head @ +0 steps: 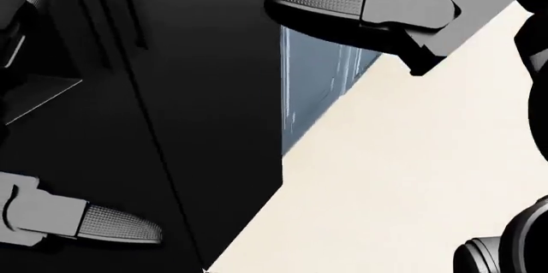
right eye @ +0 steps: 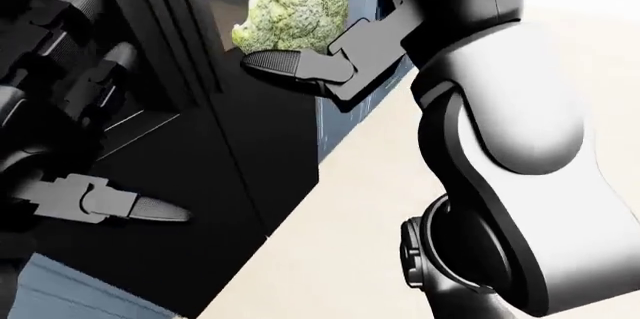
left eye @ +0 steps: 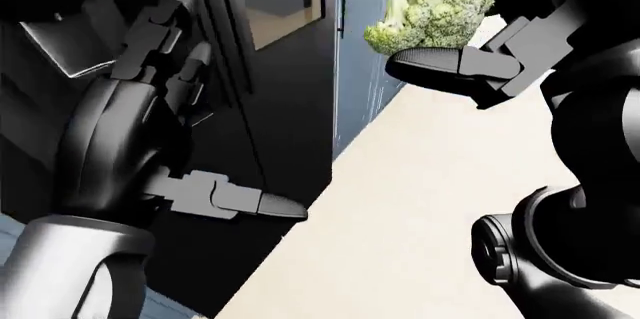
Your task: Place the broccoli on the top rack of the oven.
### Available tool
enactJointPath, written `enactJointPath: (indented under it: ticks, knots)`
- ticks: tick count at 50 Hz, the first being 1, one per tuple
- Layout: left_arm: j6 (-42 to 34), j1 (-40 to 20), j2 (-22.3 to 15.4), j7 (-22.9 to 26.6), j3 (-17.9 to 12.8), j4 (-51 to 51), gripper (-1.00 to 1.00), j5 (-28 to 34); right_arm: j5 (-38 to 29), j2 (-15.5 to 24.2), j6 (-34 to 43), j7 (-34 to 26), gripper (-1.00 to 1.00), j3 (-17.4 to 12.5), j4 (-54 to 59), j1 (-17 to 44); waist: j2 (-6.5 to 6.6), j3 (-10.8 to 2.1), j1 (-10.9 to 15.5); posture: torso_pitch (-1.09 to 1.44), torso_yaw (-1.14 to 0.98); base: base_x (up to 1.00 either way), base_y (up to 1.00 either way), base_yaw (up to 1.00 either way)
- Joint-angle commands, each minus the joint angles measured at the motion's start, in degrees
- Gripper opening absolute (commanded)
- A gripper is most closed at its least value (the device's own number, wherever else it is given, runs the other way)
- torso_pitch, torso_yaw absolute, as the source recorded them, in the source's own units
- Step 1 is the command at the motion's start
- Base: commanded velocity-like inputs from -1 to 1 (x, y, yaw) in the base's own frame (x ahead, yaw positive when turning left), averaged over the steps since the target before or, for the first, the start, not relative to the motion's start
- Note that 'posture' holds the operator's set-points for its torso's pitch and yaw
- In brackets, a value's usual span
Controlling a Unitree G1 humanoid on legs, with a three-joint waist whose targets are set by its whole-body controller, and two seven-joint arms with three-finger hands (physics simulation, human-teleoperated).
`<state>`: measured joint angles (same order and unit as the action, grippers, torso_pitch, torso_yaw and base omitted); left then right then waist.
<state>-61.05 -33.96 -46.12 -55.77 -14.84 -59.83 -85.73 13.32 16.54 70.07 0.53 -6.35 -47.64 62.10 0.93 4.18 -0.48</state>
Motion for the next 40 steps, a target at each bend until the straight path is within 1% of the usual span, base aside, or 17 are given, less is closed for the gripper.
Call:
enactJointPath:
  ticks: [1,3,4,5,6,8,14,16,17,18,19,22,26,27,35,37,40]
  knots:
    - [1.26,-1.04,-0.49,0.31,-0.75,-0.17,1.00,0.81,-0.78,0.26,-1.34,0.40,-1.00,-0.66,0.23,1.10,0.24,-1.07,-0.21,0.00,0.00,0.00,0.00,-1.00]
    - [1.33,-0.89,-0.52,0.37,-0.83,-0.17,1.00,0.94,-1.04,0.16,-1.79,0.32,-1.00,-0.49,0.48,0.93,-2.36,-1.65,-0.38,0.00,0.00,0.00,0.00,-1.00]
    - [1.18,-0.90,-0.65,0.61,-0.71,-0.17,1.00,1.20,-1.20,0.22,-2.04,0.23,-1.00,-0.39,0.63,0.93,-4.32,-3.26,-0.68,0.00,0.00,0.00,0.00,-1.00]
    - [1.24,-0.72,-0.47,0.54,-0.80,-0.17,1.00,1.35,-1.41,0.27,-2.22,0.15,-1.00,-0.26,0.66,0.64,-2.91,-1.31,-0.87,0.00,0.00,0.00,0.00,-1.00]
    - [1.30,-0.64,-0.47,0.73,-0.76,-0.17,1.00,1.50,-1.58,0.26,-2.13,0.11,-1.00,-0.23,0.64,0.62,-2.76,-1.38,-1.08,0.00,0.00,0.00,0.00,-1.00]
    - [1.54,-0.36,-0.56,1.01,-0.44,-0.17,1.00,1.95,-1.85,0.21,-2.36,-0.03,-1.00,-0.25,0.75,0.46,-1.06,-1.91,-1.75,0.00,0.00,0.00,0.00,-1.00]
    - [1.88,0.01,-0.45,1.23,0.19,-0.17,1.00,2.69,-2.45,-0.08,-2.50,-0.44,-1.00,-0.23,0.92,0.23,2.90,0.21,-0.82,0.00,0.00,0.00,0.00,-1.00]
    - [2.00,0.16,-0.42,1.37,0.16,-0.17,1.00,2.92,-2.67,-0.08,-2.68,-0.59,-1.00,-0.12,0.93,0.13,5.53,-0.10,-0.83,0.00,0.00,0.00,0.00,-1.00]
    - [1.99,0.36,-0.53,1.55,0.05,-0.17,1.00,3.08,-2.49,-0.55,-2.69,-0.50,-1.00,-0.61,0.72,0.25,8.01,-1.16,-0.45,0.00,0.00,0.00,0.00,-1.00]
    - [2.04,0.66,-0.56,1.78,-0.07,-0.17,1.00,3.36,-3.11,1.28,-2.76,-1.38,-1.00,0.73,0.31,0.15,6.23,0.36,1.57,0.00,0.00,0.00,0.00,0.00]
    - [2.17,0.85,-0.63,1.88,-0.13,-0.17,1.00,3.47,-2.59,-0.99,-2.43,-0.62,-1.00,-0.73,0.12,0.47,5.81,0.19,0.58,0.00,0.00,0.00,0.00,0.00]
    - [2.54,1.11,-0.84,2.19,0.12,-0.17,1.00,3.87,-3.31,0.02,-2.88,-0.98,-1.00,0.23,0.42,0.33,4.63,-0.30,-0.30,0.00,0.00,0.00,0.00,0.00]
    - [2.79,1.68,-0.99,2.57,0.00,-0.17,1.00,4.43,-4.22,0.12,-3.31,-1.37,-1.00,0.37,0.72,0.19,0.46,-0.33,0.50,0.00,0.00,0.00,0.00,0.00]
    - [2.81,1.76,-0.97,2.77,0.11,-0.17,1.00,4.69,-4.41,0.09,-3.28,-1.48,-1.00,0.31,0.76,0.23,1.35,-0.14,0.30,0.00,0.00,0.00,0.00,0.00]
    - [3.03,2.04,-1.00,2.88,0.49,-0.17,1.00,5.10,-5.99,0.31,-3.50,-2.55,-1.00,1.23,0.93,-0.49,1.64,-0.97,0.09,0.00,0.00,0.00,0.00,0.00]
    - [3.04,2.10,-1.02,2.89,0.39,-0.17,1.00,5.15,-5.57,-1.53,-3.46,-2.50,-1.00,-0.27,1.07,0.24,1.73,-1.05,0.04,0.00,0.00,0.00,0.00,0.00]
    - [3.01,1.85,-1.00,2.79,0.70,-0.17,1.00,5.07,-5.93,-1.09,-3.13,-2.35,-1.00,0.10,1.31,0.09,1.89,-1.17,-0.09,0.00,0.00,0.00,0.00,0.00]
